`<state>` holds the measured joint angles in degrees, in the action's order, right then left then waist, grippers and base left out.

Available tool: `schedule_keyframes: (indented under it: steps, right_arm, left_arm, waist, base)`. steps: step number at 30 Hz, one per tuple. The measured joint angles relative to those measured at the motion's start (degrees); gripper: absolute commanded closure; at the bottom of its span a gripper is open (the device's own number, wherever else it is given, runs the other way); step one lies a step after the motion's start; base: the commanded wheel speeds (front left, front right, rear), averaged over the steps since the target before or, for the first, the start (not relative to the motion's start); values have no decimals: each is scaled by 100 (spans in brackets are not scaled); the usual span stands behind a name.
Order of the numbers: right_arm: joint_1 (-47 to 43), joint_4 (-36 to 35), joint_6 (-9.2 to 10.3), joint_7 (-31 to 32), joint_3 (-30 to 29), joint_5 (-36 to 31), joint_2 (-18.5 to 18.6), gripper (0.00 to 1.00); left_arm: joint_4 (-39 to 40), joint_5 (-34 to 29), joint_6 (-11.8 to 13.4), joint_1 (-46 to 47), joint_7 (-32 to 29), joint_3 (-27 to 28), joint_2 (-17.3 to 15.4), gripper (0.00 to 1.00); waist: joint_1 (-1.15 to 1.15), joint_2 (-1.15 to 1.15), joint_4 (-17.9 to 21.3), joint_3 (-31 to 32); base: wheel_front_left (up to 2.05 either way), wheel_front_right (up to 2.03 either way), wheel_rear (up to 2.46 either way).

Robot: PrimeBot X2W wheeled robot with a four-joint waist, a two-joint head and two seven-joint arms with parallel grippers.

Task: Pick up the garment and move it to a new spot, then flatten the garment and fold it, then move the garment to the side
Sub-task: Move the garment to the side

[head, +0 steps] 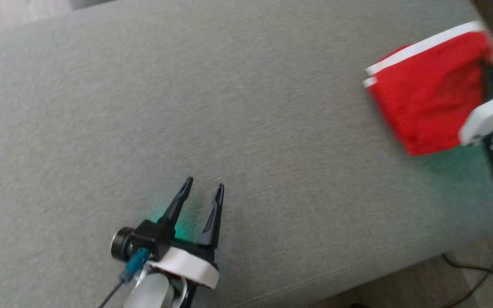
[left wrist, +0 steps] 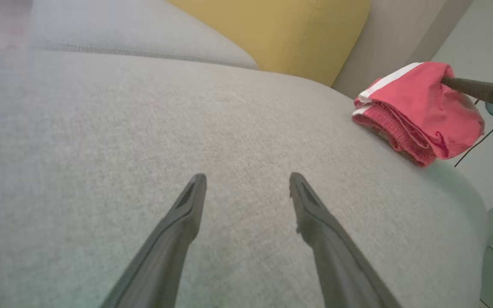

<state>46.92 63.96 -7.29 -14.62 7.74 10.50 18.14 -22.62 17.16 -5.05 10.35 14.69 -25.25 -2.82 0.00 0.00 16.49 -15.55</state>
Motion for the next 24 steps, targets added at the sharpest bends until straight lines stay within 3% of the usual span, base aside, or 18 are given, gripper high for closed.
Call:
schedule_keyframes:
  steps: [10, 11, 12, 16, 19, 24]
  right_arm:
    - [524, 681, 0, 0, -1018, -641, 747, 100]
    - [533, 680, 0, 0, -1161, -731, 799, 13]
    - [537, 678, 0, 0, -1310, -834, 833, 0]
    - [530, 434, 0, 0, -1964, -1284, 876, 0]
    - [504, -74, 0, 0, -2387, -1555, 711, 0]
    - [-8, -1448, 0, -1, -2313, -1513, -544, 0]
  left_arm:
    - [97, -109, 0, 244, 0, 37, 3, 0]
    - [109, -109, 0, 262, 1, 45, 3, 0]
    - [119, -109, 0, 271, 0, 58, 4, 0]
    - [124, -109, 1, 275, 1, 93, 4, 0]
    - [122, -109, 90, 274, 0, 147, 3, 0]
    - [112, -170, 269, 247, 0, 337, 4, 0]
  waist:
    - [1, 0, -522, -372]
    - [0, 0, -549, -394]
    - [0, 0, -572, -411]
    - [0, 0, -609, -416]
    - [0, 0, -603, -358]
    - [0, 0, -616, -127]
  base:
    - [0, 0, 0]
    - [0, 0, 0]
    - [0, 0, 0]
    - [0, 0, 0]
    - [0, 0, 0]
    - [0, 0, 0]
